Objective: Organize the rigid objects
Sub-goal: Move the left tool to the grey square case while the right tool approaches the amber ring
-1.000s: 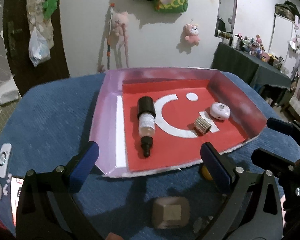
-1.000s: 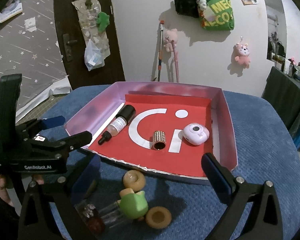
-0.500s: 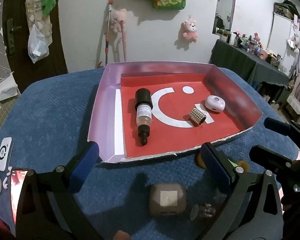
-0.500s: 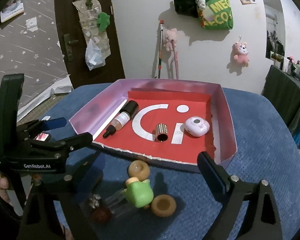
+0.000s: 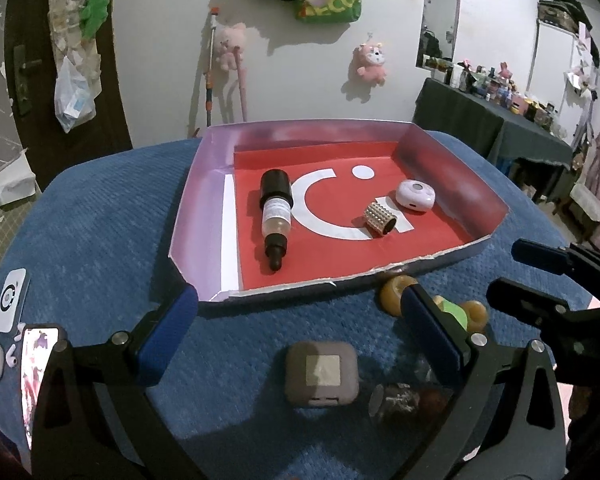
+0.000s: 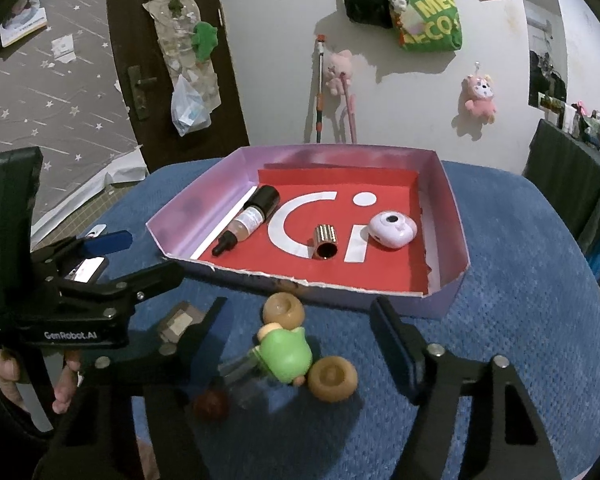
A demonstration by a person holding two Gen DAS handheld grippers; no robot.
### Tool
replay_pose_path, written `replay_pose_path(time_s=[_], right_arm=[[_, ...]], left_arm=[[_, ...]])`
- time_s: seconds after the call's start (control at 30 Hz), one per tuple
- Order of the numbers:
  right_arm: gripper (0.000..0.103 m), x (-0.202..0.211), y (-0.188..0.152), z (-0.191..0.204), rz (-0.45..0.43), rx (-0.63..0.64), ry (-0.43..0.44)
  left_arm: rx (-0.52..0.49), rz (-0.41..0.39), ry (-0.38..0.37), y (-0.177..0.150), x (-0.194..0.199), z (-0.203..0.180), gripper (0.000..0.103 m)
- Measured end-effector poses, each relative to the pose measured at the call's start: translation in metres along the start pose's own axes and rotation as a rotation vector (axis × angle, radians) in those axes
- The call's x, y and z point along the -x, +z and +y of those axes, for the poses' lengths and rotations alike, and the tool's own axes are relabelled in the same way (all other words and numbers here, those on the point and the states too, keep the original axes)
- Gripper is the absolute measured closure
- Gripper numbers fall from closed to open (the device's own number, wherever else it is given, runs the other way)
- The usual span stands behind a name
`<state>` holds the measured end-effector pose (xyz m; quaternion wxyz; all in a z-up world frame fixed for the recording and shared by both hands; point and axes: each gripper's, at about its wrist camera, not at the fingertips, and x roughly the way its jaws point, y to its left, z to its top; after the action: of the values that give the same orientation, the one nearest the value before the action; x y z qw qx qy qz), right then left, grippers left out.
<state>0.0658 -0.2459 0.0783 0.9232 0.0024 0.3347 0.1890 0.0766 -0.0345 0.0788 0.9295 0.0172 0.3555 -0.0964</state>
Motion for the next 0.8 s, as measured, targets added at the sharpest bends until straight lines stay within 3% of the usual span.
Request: replay_pose_path(time_s=[0.6,0.73,0.8], right_arm=[[0.047,-0.004,-0.027,-0.002,0.033,-0.018,0.004],[0.052,-0.008,-0.032,-0.005,0.048,-0.022,0.0],[0.052,-0.01,-0.034,-0.007,0.057,-0.027,-0.001]], left_arm=[[0.019,0.011,-0.045,-0.02,0.002,-0.001,0.004],[0.019,0.024,-0.05,-0.023,-0.001,-0.001,0.015],[0.019,0.032,-0.055,-0.025,-0.004,-0.002,0.016]])
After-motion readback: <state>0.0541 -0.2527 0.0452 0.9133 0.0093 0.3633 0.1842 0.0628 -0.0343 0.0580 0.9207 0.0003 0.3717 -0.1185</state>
